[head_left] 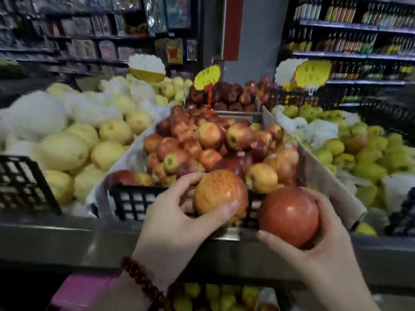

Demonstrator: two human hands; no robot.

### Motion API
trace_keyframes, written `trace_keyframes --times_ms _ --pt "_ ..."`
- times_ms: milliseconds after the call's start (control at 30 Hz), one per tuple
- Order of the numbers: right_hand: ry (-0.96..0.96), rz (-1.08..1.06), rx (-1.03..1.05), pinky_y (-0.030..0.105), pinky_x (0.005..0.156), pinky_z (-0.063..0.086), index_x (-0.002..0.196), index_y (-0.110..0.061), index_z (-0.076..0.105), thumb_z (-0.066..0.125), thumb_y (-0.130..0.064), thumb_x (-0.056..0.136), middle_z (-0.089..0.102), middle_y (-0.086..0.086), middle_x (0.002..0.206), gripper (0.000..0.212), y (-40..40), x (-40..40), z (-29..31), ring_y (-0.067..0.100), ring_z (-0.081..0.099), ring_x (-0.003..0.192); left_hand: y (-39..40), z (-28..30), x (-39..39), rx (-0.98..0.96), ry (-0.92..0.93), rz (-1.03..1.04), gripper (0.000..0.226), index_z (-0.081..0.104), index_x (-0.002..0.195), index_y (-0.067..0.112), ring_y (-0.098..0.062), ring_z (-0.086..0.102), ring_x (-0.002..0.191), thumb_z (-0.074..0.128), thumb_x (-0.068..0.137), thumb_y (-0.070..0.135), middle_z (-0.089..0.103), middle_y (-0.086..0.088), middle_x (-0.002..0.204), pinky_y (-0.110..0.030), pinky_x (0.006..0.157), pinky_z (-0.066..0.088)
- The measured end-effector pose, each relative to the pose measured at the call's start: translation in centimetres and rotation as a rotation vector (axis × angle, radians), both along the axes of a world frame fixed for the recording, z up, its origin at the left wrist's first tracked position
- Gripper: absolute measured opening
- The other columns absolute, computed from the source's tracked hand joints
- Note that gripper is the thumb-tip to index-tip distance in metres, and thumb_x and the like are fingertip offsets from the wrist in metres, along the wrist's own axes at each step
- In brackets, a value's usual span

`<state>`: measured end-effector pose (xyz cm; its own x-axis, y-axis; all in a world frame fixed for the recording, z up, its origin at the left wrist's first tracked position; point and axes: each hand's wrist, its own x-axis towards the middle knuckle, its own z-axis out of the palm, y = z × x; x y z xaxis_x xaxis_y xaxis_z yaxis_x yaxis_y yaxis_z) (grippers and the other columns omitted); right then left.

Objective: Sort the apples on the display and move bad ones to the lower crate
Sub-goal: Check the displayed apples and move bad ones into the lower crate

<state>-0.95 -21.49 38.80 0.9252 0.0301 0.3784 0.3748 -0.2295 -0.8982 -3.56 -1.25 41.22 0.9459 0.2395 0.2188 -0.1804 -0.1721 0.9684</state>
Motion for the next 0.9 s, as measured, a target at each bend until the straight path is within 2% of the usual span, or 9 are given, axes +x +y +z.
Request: trace_keyframes --times_ms 167,267,333,433,600,667,733,833,900 --pt "-0.001 0.01 -0.041 0.009 0.064 0.052 0.099 -0.051 0.051 0.078 -0.053 0.033 0.054 -0.043 0.099 0.071 1.1 2.2 7.5 -0.013 0.06 0.09 2.5 5.9 3.6 0.207 0.09 0.183 0.059 0.059 0.106 0.035 0.008 0.062 0.082 0.081 0.055 0.051 0.064 0.021 0.093 -0.004 0.065 0.046" --pt "0.036 -0.048 -0.116 0.029 0.084 0.054 0.105 -0.048 0.049 0.081 -0.057 0.04 0.053 -0.025 0.11 0.072 2.3 4.2 9.3 0.005 0.06 0.099 4.9 7.9 5.6 0.387 0.153 0.303 0.066 0.053 0.116 0.028 -0.01 0.058 0.099 0.082 0.061 0.047 0.06 0.011 0.105 -0.023 0.083 0.047" --pt "0.066 -0.065 -0.203 0.036 0.091 0.05 0.109 -0.045 0.048 0.087 -0.051 0.047 0.05 -0.013 0.113 0.074 3.6 5.5 9.7 0.013 0.055 0.104 6.8 8.4 7.0 0.445 0.229 0.356 0.07 0.051 0.121 0.021 -0.018 0.055 0.107 0.082 0.063 0.045 0.058 0.003 0.112 -0.029 0.087 0.045" --pt "0.111 -0.006 -0.301 0.02 0.083 0.043 0.115 -0.038 0.046 0.089 -0.046 0.051 0.049 -0.01 0.114 0.077 6.4 7.6 10.3 0.009 0.051 0.103 9.9 8.4 9.0 0.487 0.352 0.384 0.069 0.049 0.121 0.015 -0.024 0.056 0.102 0.081 0.066 0.041 0.057 -0.003 0.11 -0.028 0.076 0.043" --pt "0.083 0.134 -0.498 0.01 0.082 0.03 0.122 -0.028 0.046 0.087 -0.046 0.054 0.046 -0.009 0.117 0.081 12.6 10.5 9.1 0.005 0.043 0.105 14.0 7.1 12.4 0.483 0.518 0.398 0.049 0.046 0.103 0.013 -0.024 0.051 0.079 0.077 0.069 0.03 0.055 -0.007 0.093 -0.029 0.052 0.035" --pt "0.06 0.22 -0.509 0.008 0.082 0.031 0.124 -0.026 0.046 0.085 -0.046 0.056 0.049 -0.01 0.118 0.081 15.0 10.8 8.2 0.006 0.044 0.106 15.1 6.2 13.4 0.493 0.531 0.399 0.045 0.045 0.098 0.014 -0.031 0.054 0.087 0.076 0.068 0.028 0.057 -0.013 0.099 -0.031 0.06 0.04" --pt "0.033 0.271 -0.592 0.013 0.09 0.034 0.126 -0.029 0.043 0.078 -0.05 0.06 0.051 -0.012 0.121 0.078 17.2 10.9 7.2 0.008 0.045 0.11 15.8 5.2 14.2 0.565 0.541 0.347 0.052 0.048 0.107 0.013 -0.034 0.056 0.099 0.079 0.069 0.029 0.059 -0.013 0.107 -0.035 0.073 0.044" --pt "-0.071 0.238 -0.858 0.031 0.095 0.04 0.129 -0.029 0.043 0.071 -0.052 0.066 0.057 -0.008 0.125 0.072 19.4 10.9 5.3 0.019 0.048 0.116 16.3 4.0 15.0 0.681 0.541 0.248 0.059 0.05 0.122 0.017 -0.029 0.056 0.109 0.078 0.072 0.03 0.057 -0.009 0.121 -0.037 0.089 0.047" --pt "-0.148 0.212 -1.087 0.037 0.086 0.048 0.12 -0.029 0.058 0.07 -0.064 0.057 0.066 -0.007 0.114 0.073 20.1 10.9 4.7 0.023 0.058 0.11 16.2 3.5 15.0 0.749 0.545 0.188 0.051 0.05 0.123 0.018 -0.028 0.056 0.11 0.072 0.079 0.03 0.054 -0.009 0.125 -0.037 0.093 0.046"
